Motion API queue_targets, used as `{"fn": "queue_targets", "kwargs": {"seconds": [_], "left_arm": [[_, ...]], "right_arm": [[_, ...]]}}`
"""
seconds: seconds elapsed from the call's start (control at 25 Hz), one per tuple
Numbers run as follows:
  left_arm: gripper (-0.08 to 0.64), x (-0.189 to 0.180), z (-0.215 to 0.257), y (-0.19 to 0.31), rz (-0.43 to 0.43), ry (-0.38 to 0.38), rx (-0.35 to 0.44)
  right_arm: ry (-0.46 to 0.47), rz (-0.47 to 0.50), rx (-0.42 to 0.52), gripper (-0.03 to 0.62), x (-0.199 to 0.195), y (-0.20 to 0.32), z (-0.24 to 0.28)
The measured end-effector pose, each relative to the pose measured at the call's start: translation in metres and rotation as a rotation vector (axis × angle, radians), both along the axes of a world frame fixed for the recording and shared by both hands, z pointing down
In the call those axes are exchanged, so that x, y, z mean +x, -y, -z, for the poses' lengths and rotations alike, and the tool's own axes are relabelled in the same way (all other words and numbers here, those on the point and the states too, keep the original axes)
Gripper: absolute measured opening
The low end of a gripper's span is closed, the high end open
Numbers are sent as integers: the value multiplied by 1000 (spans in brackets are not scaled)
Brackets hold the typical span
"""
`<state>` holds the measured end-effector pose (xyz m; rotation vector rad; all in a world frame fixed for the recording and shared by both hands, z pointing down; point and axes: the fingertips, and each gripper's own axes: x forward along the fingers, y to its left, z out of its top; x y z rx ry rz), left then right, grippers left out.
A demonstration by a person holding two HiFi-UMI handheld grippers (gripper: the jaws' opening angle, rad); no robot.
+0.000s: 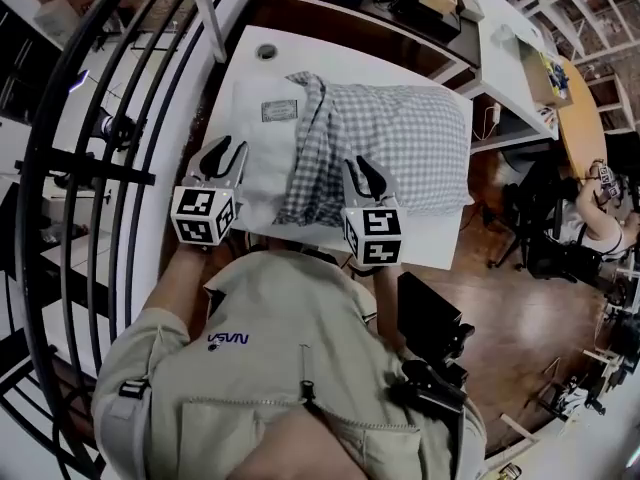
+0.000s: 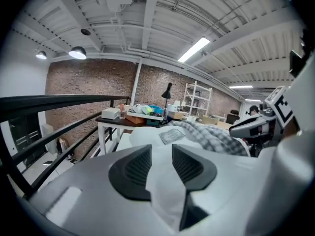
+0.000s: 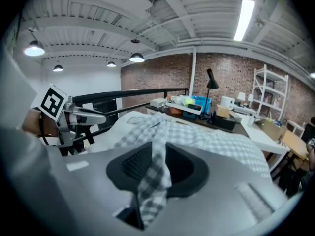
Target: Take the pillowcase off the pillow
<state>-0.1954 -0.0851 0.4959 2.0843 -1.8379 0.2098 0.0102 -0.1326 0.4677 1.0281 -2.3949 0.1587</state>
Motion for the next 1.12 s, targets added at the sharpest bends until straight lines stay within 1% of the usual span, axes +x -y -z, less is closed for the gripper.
{"fn": "queue_targets", "kwargs": {"seconds": [0.08, 0.16, 0.2, 0.24, 0.32, 0.4, 0.48, 0.56, 0.64, 0.72, 0.8, 0.88, 1.0, 1.12], "left_arm": [[168, 33, -8, -16, -105, 42, -37], [218, 66, -30, -31, -209, 90, -110], [238, 77, -43, -38, -244, 113, -150], [242, 85, -54, -42, -266, 133, -184], [241, 89, -72, -44, -279, 181, -223], [219, 91, -85, -39, -287, 240, -248], [149, 92, -86, -33, -299, 293, -250], [70, 88, -72, -27, -288, 317, -215], [17, 78, -48, -19, -252, 315, -156], [14, 65, -22, -9, -216, 310, -105], [14, 51, -2, -2, -188, 292, -75], [14, 38, 10, 4, -166, 267, -56], [14, 22, 16, 9, -139, 229, -42], [14, 15, 1, 9, -108, 168, -76]], "right_arm": [[-15, 16, -61, 91, 2, -26, -13], [-38, 40, -126, 109, 1, -52, -30], [-56, 59, -157, 115, -2, -65, -39], [-81, 82, -186, 122, -5, -75, -49], [-149, 126, -223, 132, -13, -86, -69], [-227, 134, -218, 130, -12, -81, -84], [-278, 109, -192, 18, -7, -74, -91], [-289, 84, -157, 9, -2, -70, -86], [-288, 48, -106, 8, 6, -63, -75], [-290, -14, -49, 8, 22, -50, -60], [-296, -92, 3, 8, 45, -35, -45], [-306, -162, 41, 8, 69, -25, -32], [-333, -228, 72, 8, 95, -17, -24], [-359, -252, 54, 8, 106, -17, -36]]}}
